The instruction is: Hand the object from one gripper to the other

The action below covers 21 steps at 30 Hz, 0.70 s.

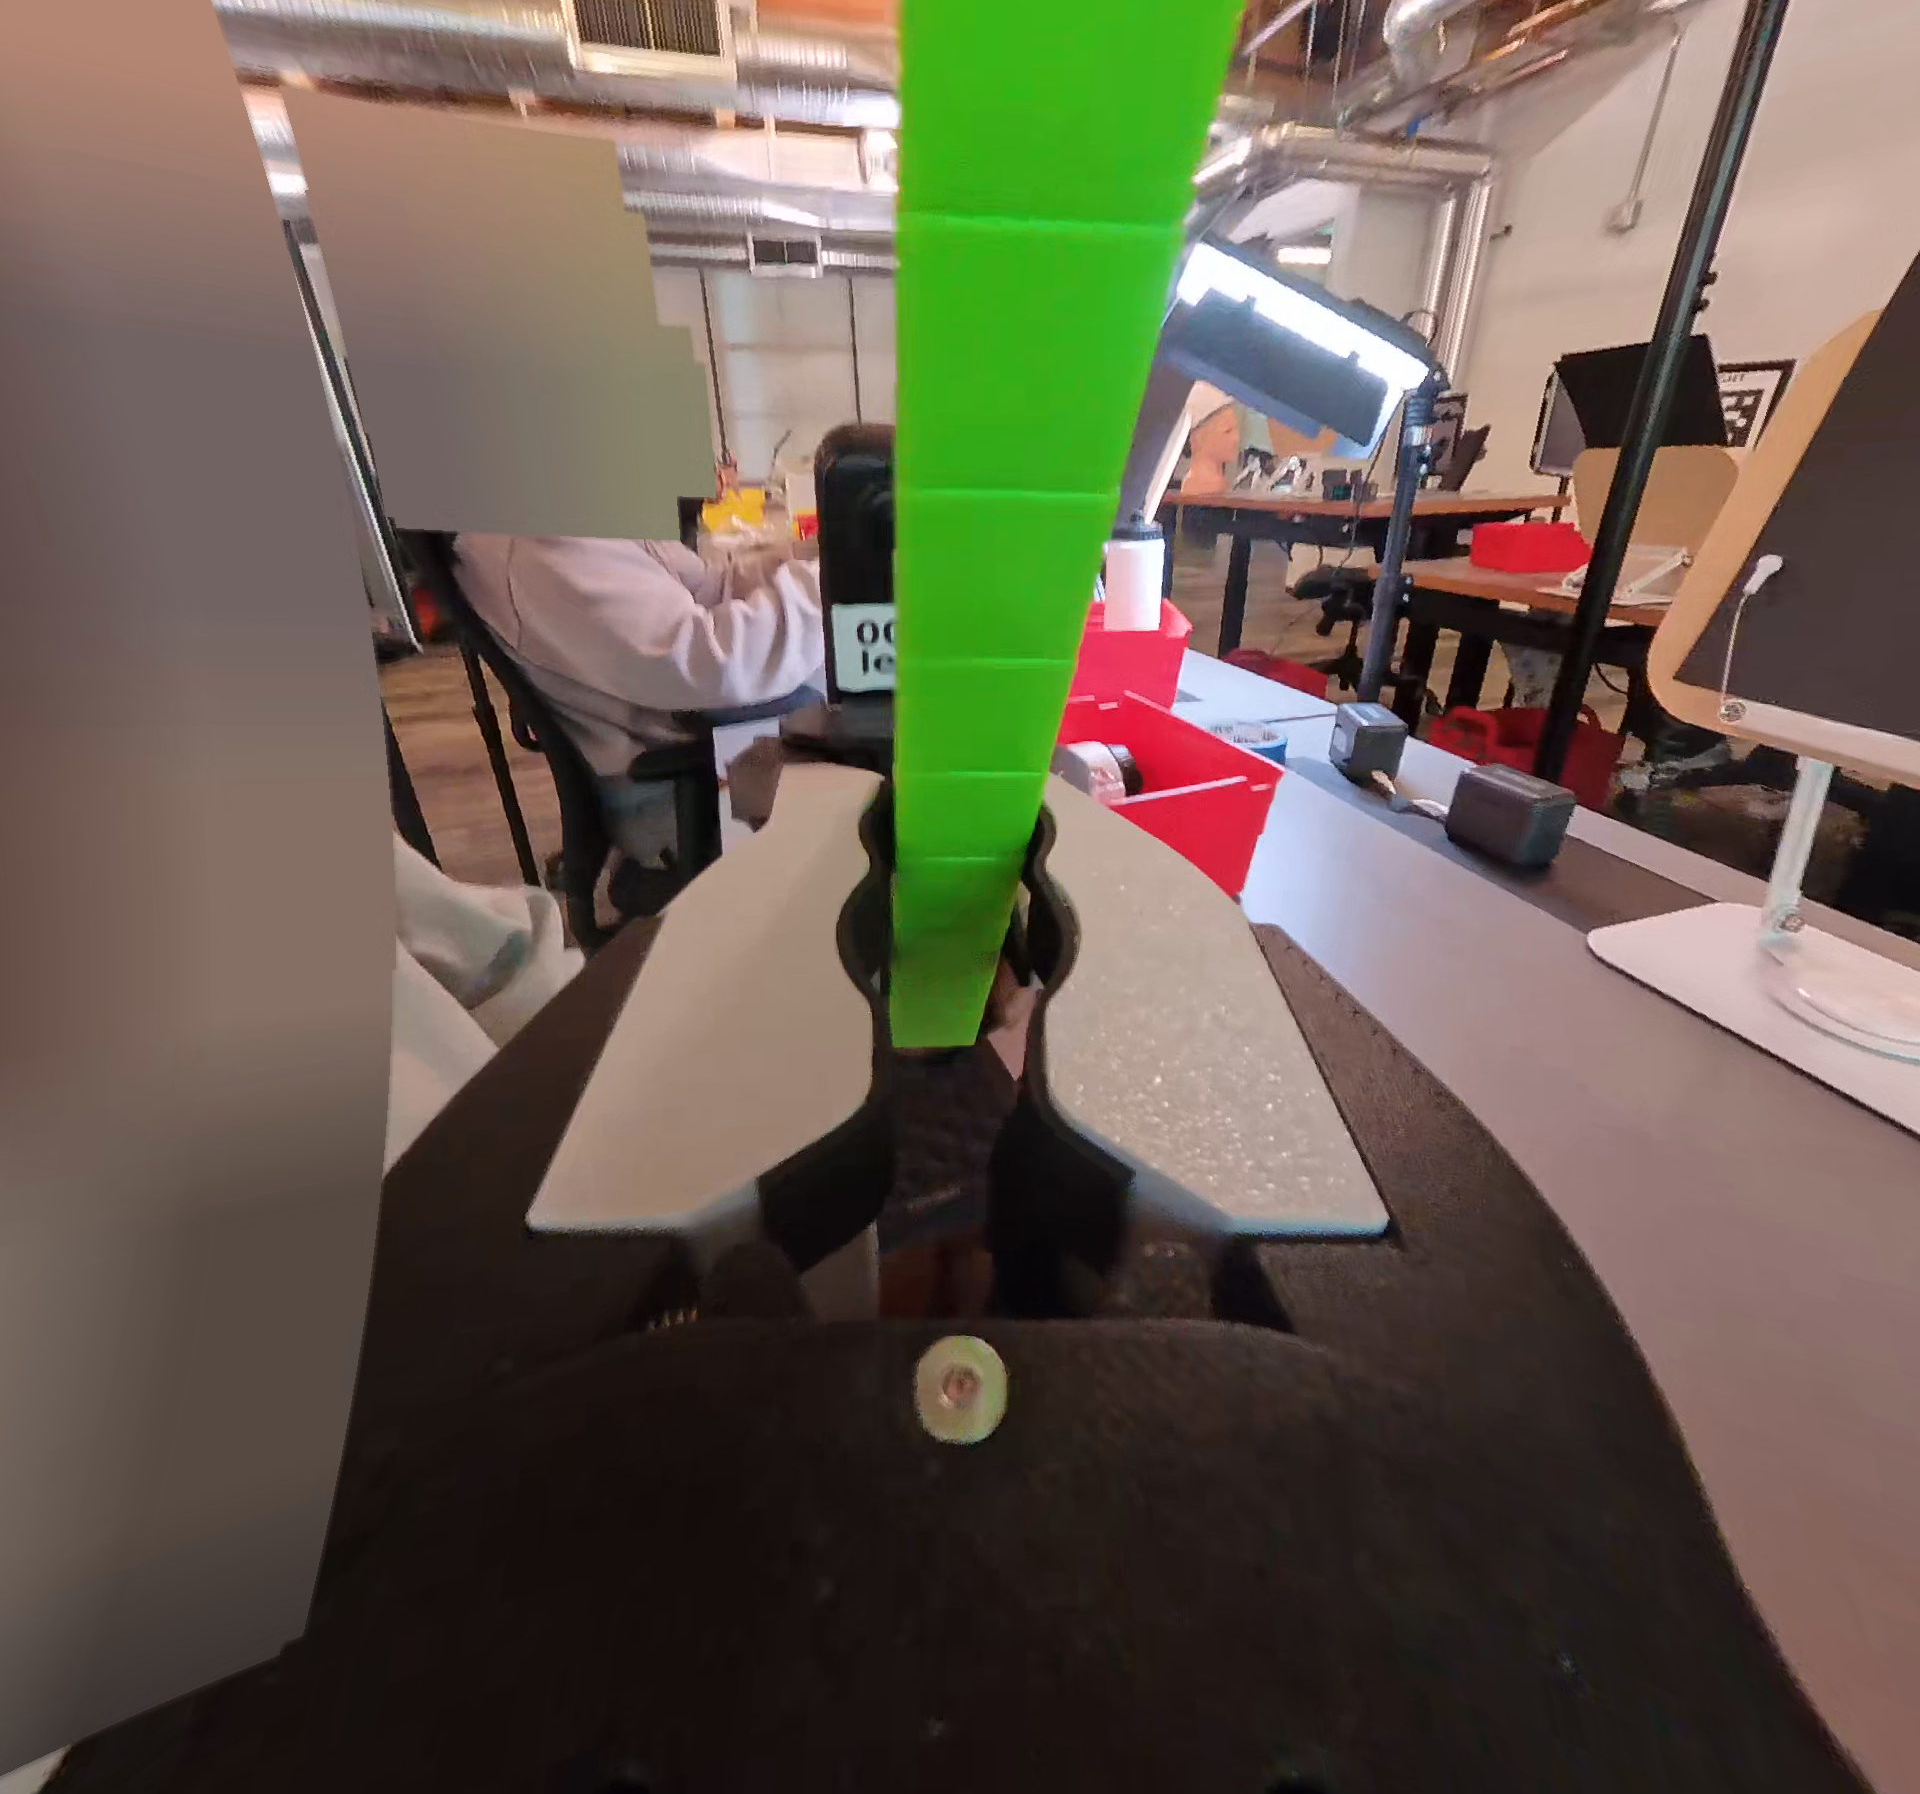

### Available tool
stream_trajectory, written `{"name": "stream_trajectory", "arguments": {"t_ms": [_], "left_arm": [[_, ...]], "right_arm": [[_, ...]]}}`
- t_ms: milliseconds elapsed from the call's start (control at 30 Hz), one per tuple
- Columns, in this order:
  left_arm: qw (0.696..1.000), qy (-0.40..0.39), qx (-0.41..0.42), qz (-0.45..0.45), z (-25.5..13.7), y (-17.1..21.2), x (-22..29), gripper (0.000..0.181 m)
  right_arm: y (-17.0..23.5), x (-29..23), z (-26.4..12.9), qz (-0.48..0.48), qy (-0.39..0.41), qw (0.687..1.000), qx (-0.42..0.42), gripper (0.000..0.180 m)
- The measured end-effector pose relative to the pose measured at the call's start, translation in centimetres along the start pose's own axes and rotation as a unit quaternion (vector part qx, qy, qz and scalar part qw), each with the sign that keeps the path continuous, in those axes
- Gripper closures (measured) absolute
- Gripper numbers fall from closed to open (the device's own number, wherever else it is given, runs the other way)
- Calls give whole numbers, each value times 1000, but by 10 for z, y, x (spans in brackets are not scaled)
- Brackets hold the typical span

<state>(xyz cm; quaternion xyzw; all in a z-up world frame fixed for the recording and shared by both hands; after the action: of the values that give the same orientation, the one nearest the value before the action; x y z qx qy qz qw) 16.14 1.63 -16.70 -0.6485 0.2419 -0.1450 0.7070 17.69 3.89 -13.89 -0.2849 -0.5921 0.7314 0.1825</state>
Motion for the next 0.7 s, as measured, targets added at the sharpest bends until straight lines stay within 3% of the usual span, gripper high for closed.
{"name": "stream_trajectory", "arguments": {"t_ms": [100, 200, 333, 367, 400, 533, 633, 700], "left_arm": [[1000, 2, -15, 11, -11, -1, -2, 128], [1000, -18, 17, 19, -17, -13, -3, 125], [999, -31, 15, 32, -9, -13, 0, 130], [999, -35, 14, 32, -7, -13, 0, 142], [999, -28, 16, 33, -6, -12, 2, 156], [999, -30, 38, 23, -8, -18, 1, 158], [998, -36, 53, 15, -10, -20, -3, 158], [997, -24, 67, 3, -9, -21, -2, 158]], "right_arm": [[10, 2, -3, -33, 22, 997, -62, 158], [30, 5, -1, -48, 39, 988, -142, 158], [54, 6, 8, -51, 40, 976, -210, 157], [58, 5, 10, -52, 37, 973, -221, 157], [60, 5, 12, -54, 36, 972, -226, 157], [56, 4, 13, -62, 28, 977, -204, 156], [42, 3, 13, -90, 36, 984, -150, 144], [36, 1, 12, -84, 32, 988, -128, 154]]}}
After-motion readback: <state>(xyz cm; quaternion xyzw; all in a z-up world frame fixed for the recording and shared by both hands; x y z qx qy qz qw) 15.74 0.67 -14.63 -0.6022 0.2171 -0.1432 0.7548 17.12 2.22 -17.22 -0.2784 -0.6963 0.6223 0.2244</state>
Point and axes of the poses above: each gripper's, where its closed fingertips meet, z out along the fingers, y out of its underside, x = y × z across the jaws, the point moved 3 cm from there along -z, back along the fingers, and after that the axes turned 11 degrees about z, right-handed, at the moved point
